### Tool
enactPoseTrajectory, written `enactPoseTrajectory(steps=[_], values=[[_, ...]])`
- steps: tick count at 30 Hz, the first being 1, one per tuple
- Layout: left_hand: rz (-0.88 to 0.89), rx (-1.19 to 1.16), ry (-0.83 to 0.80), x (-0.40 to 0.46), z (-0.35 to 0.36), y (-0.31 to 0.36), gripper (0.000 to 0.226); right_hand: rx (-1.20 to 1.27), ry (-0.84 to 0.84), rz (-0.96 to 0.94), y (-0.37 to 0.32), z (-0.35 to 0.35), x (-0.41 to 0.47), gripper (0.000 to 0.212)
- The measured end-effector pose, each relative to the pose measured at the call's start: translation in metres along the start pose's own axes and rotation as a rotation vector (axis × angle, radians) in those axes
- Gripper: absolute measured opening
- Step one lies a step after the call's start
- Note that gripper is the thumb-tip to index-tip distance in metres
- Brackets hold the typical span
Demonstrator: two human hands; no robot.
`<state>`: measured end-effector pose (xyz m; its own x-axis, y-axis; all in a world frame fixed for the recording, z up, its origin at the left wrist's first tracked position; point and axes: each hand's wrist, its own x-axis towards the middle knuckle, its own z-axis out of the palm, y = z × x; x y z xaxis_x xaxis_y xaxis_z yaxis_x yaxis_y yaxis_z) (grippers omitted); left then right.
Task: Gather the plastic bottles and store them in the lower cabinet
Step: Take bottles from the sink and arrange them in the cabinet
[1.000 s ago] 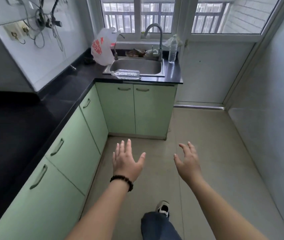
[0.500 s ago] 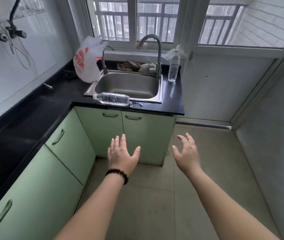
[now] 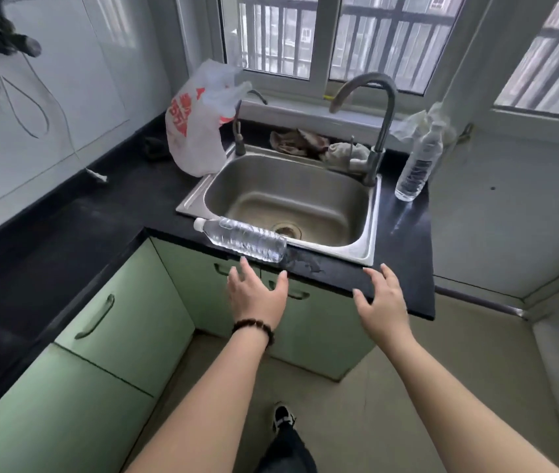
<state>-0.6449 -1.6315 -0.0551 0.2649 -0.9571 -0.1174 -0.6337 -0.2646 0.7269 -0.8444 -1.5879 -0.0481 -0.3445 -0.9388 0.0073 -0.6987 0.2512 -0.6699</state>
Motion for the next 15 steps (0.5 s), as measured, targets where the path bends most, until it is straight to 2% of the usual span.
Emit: enactPoseTrajectory(steps=[3,7,12,15], values=[[-0.113,-0.121,0.080,0.060,0.015,0.021,0.094,-0.028,-0.041,-0.027,-0.018,0.008,0.066,0.048],[-0.310,-0.121,0.198,0.128,0.030,0.040,0.105,-0.063,-0.076,-0.067,-0.037,0.025,0.133,0.049],[-0.522,-0.087,0.248,0.169,0.049,0.042,0.113,-0.100,-0.150,-0.062,-0.038,0.047,0.169,0.049],[-0.568,-0.071,0.297,0.180,0.060,0.043,0.115,-0.114,-0.189,-0.065,-0.036,0.054,0.185,0.048]])
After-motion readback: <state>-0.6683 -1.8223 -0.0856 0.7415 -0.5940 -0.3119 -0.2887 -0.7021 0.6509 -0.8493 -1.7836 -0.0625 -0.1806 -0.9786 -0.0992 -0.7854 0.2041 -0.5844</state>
